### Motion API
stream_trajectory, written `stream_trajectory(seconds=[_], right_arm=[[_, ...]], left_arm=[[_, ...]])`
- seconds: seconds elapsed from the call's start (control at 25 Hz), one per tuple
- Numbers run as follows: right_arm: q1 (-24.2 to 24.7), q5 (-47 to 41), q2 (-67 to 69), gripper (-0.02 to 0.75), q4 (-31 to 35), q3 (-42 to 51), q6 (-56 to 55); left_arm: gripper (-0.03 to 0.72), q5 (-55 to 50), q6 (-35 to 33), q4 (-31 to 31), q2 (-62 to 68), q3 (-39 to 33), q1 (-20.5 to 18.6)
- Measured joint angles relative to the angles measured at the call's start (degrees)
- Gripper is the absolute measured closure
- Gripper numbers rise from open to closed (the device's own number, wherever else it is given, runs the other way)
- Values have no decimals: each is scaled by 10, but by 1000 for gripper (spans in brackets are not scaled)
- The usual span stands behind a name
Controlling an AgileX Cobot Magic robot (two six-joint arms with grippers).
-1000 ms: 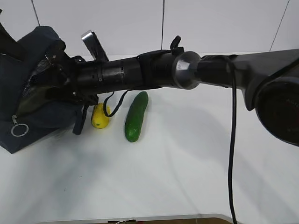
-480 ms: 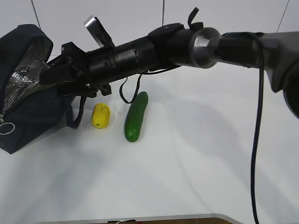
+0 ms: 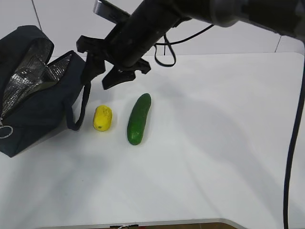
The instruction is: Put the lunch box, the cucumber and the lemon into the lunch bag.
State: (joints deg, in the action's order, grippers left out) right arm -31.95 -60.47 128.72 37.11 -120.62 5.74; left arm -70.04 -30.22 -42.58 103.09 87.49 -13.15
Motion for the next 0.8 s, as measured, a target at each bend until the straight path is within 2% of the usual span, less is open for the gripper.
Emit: stream_trajectory(seconds=[0.16,0.28,0.48,0.8], right_arm=[[0,-28,0,310,-154,-27,-112],[0,-36,0,276,-221,-29,-175],[0,-36,0,170,-268,-29,-199],[0,-34,39,153,-281,-30,-224]], left_arm=[[694,0,1,0,0,0,0],[694,0,1,0,0,0,0],[694,0,1,0,0,0,0],[694,0,1,0,0,0,0]])
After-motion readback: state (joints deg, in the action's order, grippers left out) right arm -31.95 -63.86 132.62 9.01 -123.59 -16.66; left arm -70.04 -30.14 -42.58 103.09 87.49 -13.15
